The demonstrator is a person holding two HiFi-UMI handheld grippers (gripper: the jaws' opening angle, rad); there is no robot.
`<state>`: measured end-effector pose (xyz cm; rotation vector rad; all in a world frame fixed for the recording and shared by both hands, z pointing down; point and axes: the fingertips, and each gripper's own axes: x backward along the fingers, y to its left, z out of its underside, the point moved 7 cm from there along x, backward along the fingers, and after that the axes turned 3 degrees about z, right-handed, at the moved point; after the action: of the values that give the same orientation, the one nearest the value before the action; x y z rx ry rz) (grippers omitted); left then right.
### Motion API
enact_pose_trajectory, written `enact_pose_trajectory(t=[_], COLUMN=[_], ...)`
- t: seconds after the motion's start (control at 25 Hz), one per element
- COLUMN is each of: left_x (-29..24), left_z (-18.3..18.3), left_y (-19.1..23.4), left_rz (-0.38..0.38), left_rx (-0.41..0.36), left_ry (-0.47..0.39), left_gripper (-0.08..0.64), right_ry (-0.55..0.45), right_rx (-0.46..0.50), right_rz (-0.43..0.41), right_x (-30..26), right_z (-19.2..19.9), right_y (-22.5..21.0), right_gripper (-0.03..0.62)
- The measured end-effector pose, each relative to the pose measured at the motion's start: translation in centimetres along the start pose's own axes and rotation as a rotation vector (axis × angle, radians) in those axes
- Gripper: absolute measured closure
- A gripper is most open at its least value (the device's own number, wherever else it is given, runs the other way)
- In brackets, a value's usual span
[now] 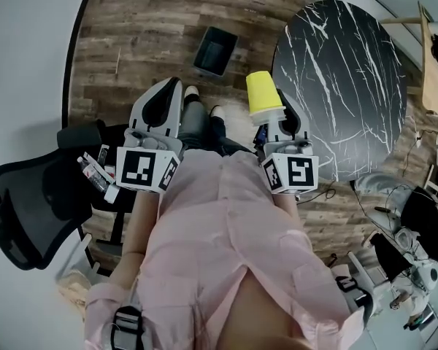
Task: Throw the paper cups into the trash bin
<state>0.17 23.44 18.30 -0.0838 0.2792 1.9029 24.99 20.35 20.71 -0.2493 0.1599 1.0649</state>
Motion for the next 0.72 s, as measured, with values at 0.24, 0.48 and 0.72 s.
enact_pose_trajectory(t=[0.24,0.48,0.72], left_x=[-2.0,-5.0,-7.5], left_z=[-0.3,-2.4,-3.9], left_y=[3.4,8.2,12.0], left_rz=[0.044,0.100,0.168], left_rx=[0.018,0.012,-0.006], left_ry=[0.000,-0.003,0.003], left_gripper=[0.543,0.543,0.543], right_ry=[0.019,0.004,-0.013], right_rx=[0.001,0.002,0.010], right_rz=[0.032,0.097,0.156], right_x=[-3.1,-7.4,-10.7], right_z=[-0.5,-2.6,-4.2], right_y=[1.1,2.4,3.9], right_gripper=[0.551,0.551,0.551])
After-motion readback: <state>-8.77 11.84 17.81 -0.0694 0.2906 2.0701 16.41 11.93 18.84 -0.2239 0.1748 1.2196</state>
